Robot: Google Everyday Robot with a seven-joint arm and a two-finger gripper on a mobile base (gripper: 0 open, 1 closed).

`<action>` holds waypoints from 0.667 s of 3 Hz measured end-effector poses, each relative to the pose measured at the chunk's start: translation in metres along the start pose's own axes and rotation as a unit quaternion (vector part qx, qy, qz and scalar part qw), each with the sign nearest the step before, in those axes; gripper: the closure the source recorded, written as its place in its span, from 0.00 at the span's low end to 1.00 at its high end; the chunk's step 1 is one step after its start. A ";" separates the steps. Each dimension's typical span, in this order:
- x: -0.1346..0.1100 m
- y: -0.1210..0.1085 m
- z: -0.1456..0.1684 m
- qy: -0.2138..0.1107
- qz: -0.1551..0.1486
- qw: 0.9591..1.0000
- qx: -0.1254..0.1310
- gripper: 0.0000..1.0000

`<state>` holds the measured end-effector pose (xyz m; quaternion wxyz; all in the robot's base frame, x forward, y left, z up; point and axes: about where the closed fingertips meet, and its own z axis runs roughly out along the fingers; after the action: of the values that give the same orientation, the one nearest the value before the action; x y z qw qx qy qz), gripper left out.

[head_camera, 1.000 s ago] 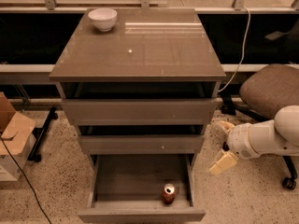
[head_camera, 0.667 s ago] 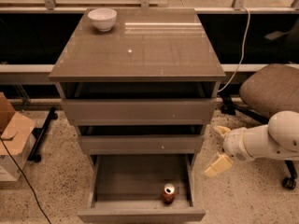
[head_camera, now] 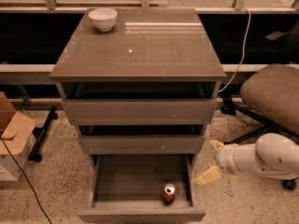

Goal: Pick coke can from bottom drawer and place on counter

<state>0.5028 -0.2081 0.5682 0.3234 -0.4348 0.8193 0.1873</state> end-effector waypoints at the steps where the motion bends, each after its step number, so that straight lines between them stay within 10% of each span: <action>1: 0.030 -0.004 0.035 -0.017 0.033 0.999 -0.008 0.00; 2: 0.059 -0.004 0.072 -0.030 0.054 0.998 -0.025 0.00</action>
Offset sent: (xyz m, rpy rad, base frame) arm 0.0073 0.0064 -0.1499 0.1703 0.0951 -0.0600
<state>0.5080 -0.2033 0.4753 0.3263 -0.3924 0.8264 0.2377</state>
